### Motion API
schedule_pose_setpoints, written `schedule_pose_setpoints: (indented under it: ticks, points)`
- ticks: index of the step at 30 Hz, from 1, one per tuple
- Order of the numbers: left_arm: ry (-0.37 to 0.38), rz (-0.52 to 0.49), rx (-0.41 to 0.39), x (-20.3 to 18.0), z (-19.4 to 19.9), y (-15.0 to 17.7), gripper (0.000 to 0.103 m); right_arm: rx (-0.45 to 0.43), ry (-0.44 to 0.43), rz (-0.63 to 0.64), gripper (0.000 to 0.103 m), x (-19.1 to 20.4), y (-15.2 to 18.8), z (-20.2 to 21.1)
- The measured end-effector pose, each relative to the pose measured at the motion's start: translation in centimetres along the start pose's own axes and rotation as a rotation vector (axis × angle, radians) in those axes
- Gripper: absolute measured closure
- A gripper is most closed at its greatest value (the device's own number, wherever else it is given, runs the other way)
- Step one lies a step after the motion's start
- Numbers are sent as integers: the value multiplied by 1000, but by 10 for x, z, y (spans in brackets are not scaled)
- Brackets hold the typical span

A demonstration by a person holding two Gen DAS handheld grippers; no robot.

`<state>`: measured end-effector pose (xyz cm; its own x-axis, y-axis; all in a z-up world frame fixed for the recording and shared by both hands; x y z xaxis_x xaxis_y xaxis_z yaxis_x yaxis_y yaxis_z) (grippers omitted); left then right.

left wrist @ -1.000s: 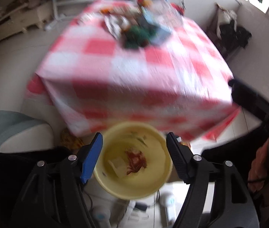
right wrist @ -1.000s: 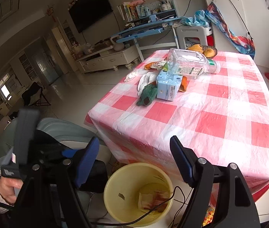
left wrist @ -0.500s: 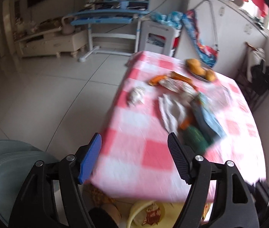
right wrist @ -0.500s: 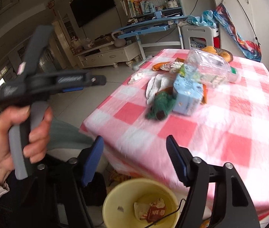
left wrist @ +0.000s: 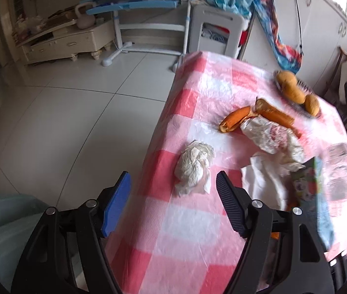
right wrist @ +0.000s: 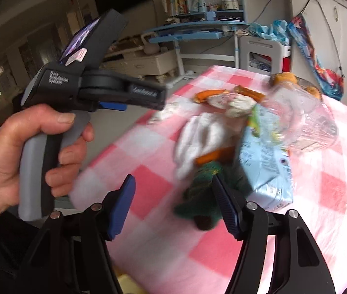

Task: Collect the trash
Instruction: 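Grasp the crumpled tissue with the left gripper while the right grasps the green knitted item, then lower the green knitted item into the yellow basin and open the right gripper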

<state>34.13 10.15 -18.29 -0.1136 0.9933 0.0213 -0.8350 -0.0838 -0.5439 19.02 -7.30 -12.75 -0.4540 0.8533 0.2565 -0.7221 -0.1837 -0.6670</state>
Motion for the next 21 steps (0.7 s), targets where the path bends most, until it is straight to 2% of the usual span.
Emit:
schedule_pose_setpoints:
  ticks: [2,4,6,7,10,11,12,14,17,21]
  points:
    - [-2,-25,18,-6,-13,-2,34,14,24,-9,40,-13,1,-2]
    - [3,-50,32,-13,-21,-3,39,32,43,-30,41,-29,2,-3]
    - [22,-73,46,-20,-27,-3,49,61,50,-32,46,-41,7,-6]
    - [2,-95,41,-24,-28,-4,50,73,55,-24,50,-43,8,-8]
    - [13,-122,32,-31,-28,-5,71,89,59,-3,54,-44,12,-10]
    - [34,-118,34,-32,-27,-4,82,90,62,6,56,-43,13,-10]
    - [56,-115,37,-34,-26,-3,85,93,64,13,57,-42,14,-10]
    - [128,-114,46,-41,-22,3,87,96,69,36,63,-38,15,-7]
    - [182,-124,38,-49,-9,10,88,97,54,40,71,-38,18,1]
    - [270,-120,-28,-59,27,16,88,93,46,17,73,-45,26,14]
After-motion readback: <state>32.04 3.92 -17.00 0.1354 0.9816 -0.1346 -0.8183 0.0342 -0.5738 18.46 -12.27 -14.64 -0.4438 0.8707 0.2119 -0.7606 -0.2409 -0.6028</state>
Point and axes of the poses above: each gripper's, at about its wrist camera, not at the fingertips, and z roughly against the way its jaws point, x to its left, y to its underside, the point moved 8 cm from there along -z, roughly the way its jaws point, and after that the axes turned 6 degrees about -z, right-handed, at the moved point
